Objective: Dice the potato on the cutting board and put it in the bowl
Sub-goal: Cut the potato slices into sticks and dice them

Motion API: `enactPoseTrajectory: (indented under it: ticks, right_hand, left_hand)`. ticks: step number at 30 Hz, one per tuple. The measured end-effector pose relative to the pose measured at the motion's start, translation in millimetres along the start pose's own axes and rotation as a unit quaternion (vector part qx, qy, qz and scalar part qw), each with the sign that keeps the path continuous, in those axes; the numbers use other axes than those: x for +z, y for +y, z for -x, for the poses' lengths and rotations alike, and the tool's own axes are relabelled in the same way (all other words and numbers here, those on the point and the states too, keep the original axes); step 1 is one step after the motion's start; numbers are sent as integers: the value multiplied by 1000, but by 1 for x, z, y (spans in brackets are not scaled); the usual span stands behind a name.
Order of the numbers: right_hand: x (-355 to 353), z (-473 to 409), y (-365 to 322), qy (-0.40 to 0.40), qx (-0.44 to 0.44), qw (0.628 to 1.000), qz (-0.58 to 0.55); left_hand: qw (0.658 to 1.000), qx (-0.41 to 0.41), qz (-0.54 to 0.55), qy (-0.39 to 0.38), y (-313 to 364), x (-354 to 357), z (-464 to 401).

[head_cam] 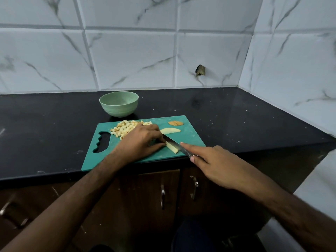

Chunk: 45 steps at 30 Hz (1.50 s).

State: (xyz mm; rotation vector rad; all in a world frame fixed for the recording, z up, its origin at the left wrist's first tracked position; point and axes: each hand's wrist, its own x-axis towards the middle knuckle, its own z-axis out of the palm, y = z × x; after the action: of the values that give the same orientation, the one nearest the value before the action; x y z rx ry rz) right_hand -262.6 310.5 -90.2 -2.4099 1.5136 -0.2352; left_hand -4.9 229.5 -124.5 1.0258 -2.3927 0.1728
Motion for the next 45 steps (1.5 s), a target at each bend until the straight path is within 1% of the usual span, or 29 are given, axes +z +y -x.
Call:
enactPoseTrajectory:
  ticks: [6,12,17,22,26,29,35,37,39,40,42,45]
  right_hand:
    - [2,3,-2,6,-6,998,54]
    - [4,4,-5,12,-3,997,71]
    - [6,2,-6,3,-3,996,85]
    - [2,2,-5,-2,-3,998,65]
    - [7,0,-5,-6,-7,997,80]
    - [8,-2,-4,-6,-2,998,70]
    - [17,-5,-4,32,-13,992,118]
    - [12,-11,-4,19,-12,994,105]
    - [4,-15,-5,-3,-3,999,53]
    - [0,-16,-5,-6,0,1000,25]
    - [-6,-17,-2,15,-2,1000,-7]
    - [-8,-13,2,20,4,1000,12]
  left_hand:
    - [999,-10,-22,21,1,0,2]
    - [999,-11,-29,35,1,1,3]
    - [996,-26,-37,72,1,0,5]
    - [999,-20,-21,41,0,2,5]
    - [999,-25,3,38,-3,3,3]
    - [999,-18,-2,36,-6,6,2]
    - [999,-21,-16,40,-5,5,4]
    - [998,-24,-33,47,-4,4,4]
    - [996,-21,-57,60,0,2,5]
    - [996,-19,-61,65,2,0,5]
    - [996,-5,-58,68,5,-2,6]
    - [998,23,-45,37,2,0,7]
